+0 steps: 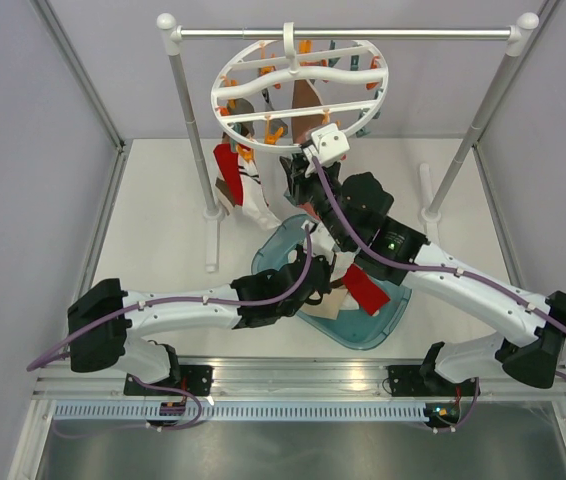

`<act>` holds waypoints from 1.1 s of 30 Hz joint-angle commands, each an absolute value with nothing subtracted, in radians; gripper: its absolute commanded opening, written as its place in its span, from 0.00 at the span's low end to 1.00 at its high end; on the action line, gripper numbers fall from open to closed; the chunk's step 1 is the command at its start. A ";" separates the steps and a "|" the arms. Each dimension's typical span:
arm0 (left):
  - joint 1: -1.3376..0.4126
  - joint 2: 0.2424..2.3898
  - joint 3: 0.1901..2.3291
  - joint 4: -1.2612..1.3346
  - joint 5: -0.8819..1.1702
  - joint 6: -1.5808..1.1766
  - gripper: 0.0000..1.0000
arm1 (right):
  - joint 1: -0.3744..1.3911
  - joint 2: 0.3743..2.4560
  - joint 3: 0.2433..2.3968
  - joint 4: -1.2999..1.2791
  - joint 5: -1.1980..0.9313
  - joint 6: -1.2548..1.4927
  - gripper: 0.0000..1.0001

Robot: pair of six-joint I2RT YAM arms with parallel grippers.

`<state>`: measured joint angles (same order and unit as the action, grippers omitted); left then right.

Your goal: Remove the socks clipped to the hanger

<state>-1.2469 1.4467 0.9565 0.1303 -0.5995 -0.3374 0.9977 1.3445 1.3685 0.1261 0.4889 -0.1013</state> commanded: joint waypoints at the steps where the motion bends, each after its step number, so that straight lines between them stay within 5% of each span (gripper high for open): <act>1: -1.255 1.460 0.985 0.153 -0.588 -0.318 0.02 | 1.002 1.309 1.371 0.158 0.505 -0.101 0.15; 6: -1.255 1.499 1.015 0.152 -0.543 -0.322 0.10 | 1.002 1.296 1.365 0.155 0.511 -0.103 0.15; 11: -1.253 1.514 1.034 0.153 -0.489 -0.321 0.53 | 1.000 1.287 1.365 0.144 0.514 -0.104 0.15; 17: -1.253 1.473 1.016 0.175 -0.428 -0.295 0.71 | 1.002 1.275 1.359 0.135 0.523 -0.107 0.15; 33: -1.250 1.091 0.905 0.072 -0.466 -0.373 0.71 | 1.002 1.224 1.358 0.091 0.543 -0.104 0.14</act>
<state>-1.2476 1.1603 0.9176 0.1154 -0.3977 -0.3382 0.9977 1.2564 1.3617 0.0933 0.5186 -0.1013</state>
